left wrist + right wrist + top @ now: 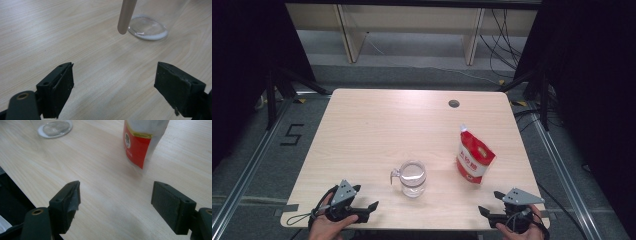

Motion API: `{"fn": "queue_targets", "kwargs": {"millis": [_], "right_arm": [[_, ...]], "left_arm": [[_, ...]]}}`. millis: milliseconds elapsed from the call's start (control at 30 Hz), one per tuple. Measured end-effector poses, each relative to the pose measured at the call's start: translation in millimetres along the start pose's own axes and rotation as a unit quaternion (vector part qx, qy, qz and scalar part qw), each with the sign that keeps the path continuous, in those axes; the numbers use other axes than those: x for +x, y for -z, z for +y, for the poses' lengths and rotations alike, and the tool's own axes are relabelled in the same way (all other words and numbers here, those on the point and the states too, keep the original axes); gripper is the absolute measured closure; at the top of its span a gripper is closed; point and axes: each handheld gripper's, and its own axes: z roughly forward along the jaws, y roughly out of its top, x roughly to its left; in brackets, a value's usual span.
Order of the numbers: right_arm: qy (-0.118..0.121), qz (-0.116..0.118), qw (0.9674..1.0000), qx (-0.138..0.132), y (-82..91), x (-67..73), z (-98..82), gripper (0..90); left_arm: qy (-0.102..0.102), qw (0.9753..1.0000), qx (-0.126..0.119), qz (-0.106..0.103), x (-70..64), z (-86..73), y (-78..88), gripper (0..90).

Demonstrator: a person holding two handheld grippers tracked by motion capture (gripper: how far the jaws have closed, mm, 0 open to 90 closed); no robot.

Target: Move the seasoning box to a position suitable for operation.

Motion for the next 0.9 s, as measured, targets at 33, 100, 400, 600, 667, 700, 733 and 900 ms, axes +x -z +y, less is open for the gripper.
{"fn": "queue_targets", "kwargs": {"millis": [33,100,400,600,667,700,733,900], "right_arm": [[-0.01,0.0,1.0,0.001,0.4,1.5,-0.2,23.8],[-0.003,-0.002,1.0,-0.001,0.5,0.2,0.1,23.0],[0.002,0.006,0.9999,-0.009,-0.3,0.3,0.8,24.9],[-0.006,0.001,1.0,-0.007,-0.4,0.8,0.3,24.8],[0.012,-0.001,0.9998,-0.014,-1.2,-1.3,0.9,24.8],[0.012,-0.001,0.9998,-0.014,-1.2,-1.3,0.9,24.8],[0.01,-0.001,0.9999,-0.014,-0.9,-1.0,0.8,24.8],[0.005,0.008,0.9999,-0.012,-3.0,-2.4,1.0,24.8]], "left_arm": [[0.007,1.0,0.0,0.0,-0.8,-0.4,-0.3,15.1],[0.009,1.0,-0.005,-0.001,-1.4,-0.3,-1.1,15.1],[-0.009,0.9999,-0.005,0.001,-0.9,0.8,-1.2,15.2],[0.024,0.9994,-0.016,-0.021,-3.2,3.8,-1.0,15.5],[0.014,0.9994,-0.024,-0.02,-7.1,7.7,-2.3,15.5],[0.014,0.9994,-0.024,-0.02,-7.1,7.7,-2.3,15.6],[0.012,0.9994,-0.023,-0.021,-7.8,10.1,-2.5,15.6],[0.006,0.9995,-0.03,-0.001,-6.5,19.4,-10.0,17.3]]}}
